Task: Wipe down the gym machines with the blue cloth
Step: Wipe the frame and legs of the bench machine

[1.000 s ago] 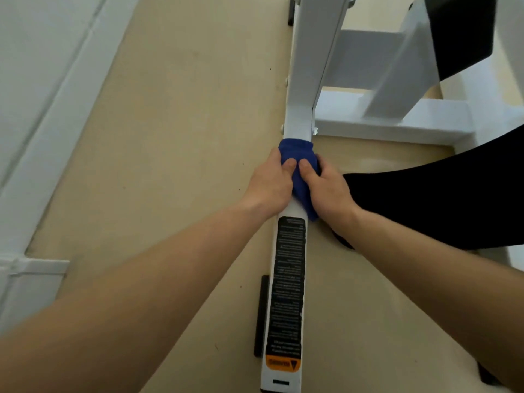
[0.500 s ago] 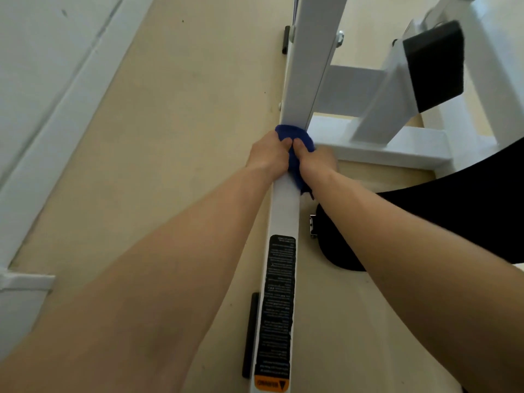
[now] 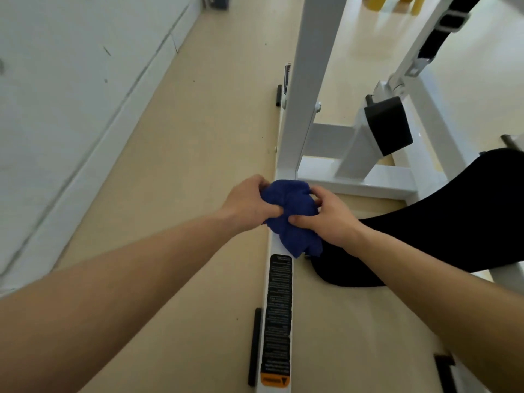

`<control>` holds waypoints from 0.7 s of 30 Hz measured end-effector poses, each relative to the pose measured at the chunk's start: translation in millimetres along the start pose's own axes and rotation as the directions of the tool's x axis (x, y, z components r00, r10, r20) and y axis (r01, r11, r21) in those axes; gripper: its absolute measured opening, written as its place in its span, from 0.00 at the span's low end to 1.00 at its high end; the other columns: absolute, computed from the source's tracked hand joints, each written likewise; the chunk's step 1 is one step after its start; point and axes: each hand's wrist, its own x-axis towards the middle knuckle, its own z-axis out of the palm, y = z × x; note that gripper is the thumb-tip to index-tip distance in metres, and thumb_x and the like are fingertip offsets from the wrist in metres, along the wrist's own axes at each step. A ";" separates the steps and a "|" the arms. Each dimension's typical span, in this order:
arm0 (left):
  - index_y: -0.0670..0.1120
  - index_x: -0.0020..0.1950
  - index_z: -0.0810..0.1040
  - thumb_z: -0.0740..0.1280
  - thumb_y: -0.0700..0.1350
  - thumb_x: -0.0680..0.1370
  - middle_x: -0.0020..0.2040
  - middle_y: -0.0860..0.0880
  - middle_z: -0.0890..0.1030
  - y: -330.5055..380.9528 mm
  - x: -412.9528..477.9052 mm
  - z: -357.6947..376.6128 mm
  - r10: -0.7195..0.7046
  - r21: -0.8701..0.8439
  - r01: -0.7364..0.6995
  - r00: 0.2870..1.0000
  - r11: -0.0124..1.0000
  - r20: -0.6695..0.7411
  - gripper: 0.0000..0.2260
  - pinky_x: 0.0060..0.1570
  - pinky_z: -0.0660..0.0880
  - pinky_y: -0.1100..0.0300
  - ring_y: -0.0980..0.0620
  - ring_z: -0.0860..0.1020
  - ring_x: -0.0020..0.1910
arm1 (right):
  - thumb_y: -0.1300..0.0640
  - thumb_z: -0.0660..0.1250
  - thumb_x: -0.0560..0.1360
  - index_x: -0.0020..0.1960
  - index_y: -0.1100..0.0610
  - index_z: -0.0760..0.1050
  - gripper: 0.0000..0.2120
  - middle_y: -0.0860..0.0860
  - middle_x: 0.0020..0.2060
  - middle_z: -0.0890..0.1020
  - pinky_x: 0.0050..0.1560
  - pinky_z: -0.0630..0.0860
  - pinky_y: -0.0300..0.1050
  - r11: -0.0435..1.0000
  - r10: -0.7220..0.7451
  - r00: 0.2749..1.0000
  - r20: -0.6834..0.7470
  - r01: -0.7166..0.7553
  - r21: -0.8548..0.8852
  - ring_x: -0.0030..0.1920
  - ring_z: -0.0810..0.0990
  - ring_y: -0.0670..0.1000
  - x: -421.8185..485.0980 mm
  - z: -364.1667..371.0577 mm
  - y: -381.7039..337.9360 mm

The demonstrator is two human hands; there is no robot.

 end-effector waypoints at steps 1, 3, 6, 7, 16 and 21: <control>0.47 0.54 0.73 0.76 0.42 0.69 0.47 0.49 0.80 4.5 -1.6 -8.4 0.001 -0.051 0.000 1.000 0.999 0.018 0.17 0.33 0.76 0.62 0.51 0.80 0.42 | 0.54 0.78 0.69 0.64 0.48 0.72 0.26 0.40 0.48 0.80 0.50 0.81 0.44 1.000 -0.018 1.000 0.005 0.018 -0.024 0.48 0.80 0.43 0.4 -5.2 -4.4; 0.46 0.54 0.73 0.76 0.42 0.70 0.48 0.47 0.81 9.3 -5.4 -23.0 0.012 -0.135 -0.002 0.997 0.991 0.070 0.17 0.32 0.75 0.65 0.51 0.81 0.42 | 0.51 0.78 0.70 0.60 0.48 0.73 0.22 0.43 0.48 0.80 0.48 0.80 0.42 0.999 -0.021 0.999 0.035 0.022 -0.026 0.48 0.80 0.44 -0.5 -13.7 -10.9; 0.48 0.53 0.75 0.76 0.42 0.71 0.47 0.47 0.84 9.3 -9.8 -36.3 0.037 -0.145 -0.022 0.995 0.989 0.097 0.15 0.36 0.74 0.62 0.52 0.80 0.39 | 0.50 0.75 0.73 0.53 0.50 0.75 0.13 0.48 0.47 0.83 0.47 0.80 0.41 0.999 -0.040 0.992 0.116 0.042 -0.014 0.46 0.82 0.46 -4.9 -23.7 -14.6; 0.49 0.53 0.76 0.76 0.41 0.71 0.47 0.47 0.84 8.5 -11.1 -39.2 0.040 -0.140 -0.027 0.995 0.990 0.094 0.15 0.38 0.74 0.62 0.52 0.80 0.39 | 0.51 0.74 0.74 0.50 0.52 0.76 0.10 0.50 0.45 0.84 0.48 0.80 0.42 0.998 -0.052 0.991 0.123 0.055 -0.020 0.45 0.83 0.48 -6.1 -25.7 -15.1; 0.46 0.52 0.77 0.73 0.39 0.72 0.42 0.50 0.80 16.6 -22.3 -40.4 0.094 -0.108 -0.082 0.990 0.991 0.110 0.11 0.36 0.74 0.62 0.53 0.77 0.38 | 0.59 0.70 0.75 0.43 0.56 0.74 0.06 0.50 0.36 0.81 0.44 0.77 0.47 0.975 -0.208 0.977 0.042 0.211 -0.073 0.37 0.79 0.47 -10.1 -17.9 -26.9; 0.48 0.48 0.75 0.76 0.43 0.71 0.43 0.51 0.82 22.3 -20.3 -43.7 0.077 -0.120 -0.064 0.991 0.991 0.113 0.11 0.38 0.73 0.62 0.53 0.79 0.39 | 0.55 0.65 0.80 0.47 0.55 0.71 0.05 0.53 0.32 0.81 0.35 0.73 0.43 0.978 -0.177 0.977 -0.117 0.188 0.089 0.32 0.76 0.45 -5.8 -24.5 -43.4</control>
